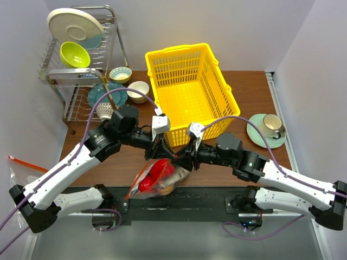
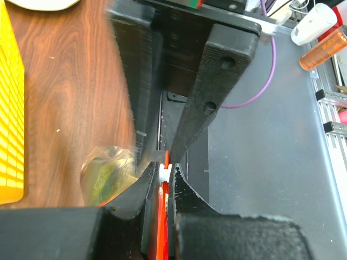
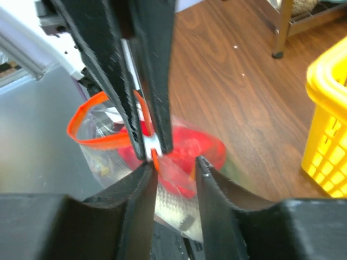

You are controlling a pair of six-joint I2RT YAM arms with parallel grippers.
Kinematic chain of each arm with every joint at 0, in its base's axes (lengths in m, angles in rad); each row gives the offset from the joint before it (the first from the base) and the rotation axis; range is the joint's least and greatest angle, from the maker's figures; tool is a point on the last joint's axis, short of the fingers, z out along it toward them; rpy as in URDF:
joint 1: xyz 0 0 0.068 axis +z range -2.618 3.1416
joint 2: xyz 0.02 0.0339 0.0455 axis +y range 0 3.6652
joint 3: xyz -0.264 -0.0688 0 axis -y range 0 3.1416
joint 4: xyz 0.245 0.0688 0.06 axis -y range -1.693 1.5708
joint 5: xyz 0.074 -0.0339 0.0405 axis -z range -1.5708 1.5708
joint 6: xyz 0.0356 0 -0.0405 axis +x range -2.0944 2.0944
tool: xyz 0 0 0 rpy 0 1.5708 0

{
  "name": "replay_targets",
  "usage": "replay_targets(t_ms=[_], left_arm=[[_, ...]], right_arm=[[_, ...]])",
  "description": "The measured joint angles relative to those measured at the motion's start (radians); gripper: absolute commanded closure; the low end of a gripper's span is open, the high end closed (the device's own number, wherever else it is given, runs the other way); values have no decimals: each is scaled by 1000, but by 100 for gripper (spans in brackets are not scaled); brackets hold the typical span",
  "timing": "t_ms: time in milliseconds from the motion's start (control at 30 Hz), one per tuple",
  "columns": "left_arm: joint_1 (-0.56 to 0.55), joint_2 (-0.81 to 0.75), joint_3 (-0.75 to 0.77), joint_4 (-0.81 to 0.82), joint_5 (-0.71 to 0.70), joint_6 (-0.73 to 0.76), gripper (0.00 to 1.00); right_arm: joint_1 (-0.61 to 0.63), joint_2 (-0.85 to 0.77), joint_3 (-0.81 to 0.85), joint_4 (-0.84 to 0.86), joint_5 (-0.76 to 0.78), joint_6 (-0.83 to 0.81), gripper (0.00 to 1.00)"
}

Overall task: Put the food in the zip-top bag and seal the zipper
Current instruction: Zip the zipper food storage bag at the center of the board.

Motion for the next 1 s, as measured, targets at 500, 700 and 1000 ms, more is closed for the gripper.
replay_targets(t_ms=[500, 700, 1000], left_arm=[[0, -32, 5, 1, -37, 4, 100], [0, -56, 2, 1, -98, 5, 100], [0, -87, -58, -5, -174, 5, 100]], right_arm=[[3, -43, 21, -21, 23, 23, 100], [5, -84, 21, -29, 131, 109, 100], [11, -170, 21, -146, 378, 185, 100]])
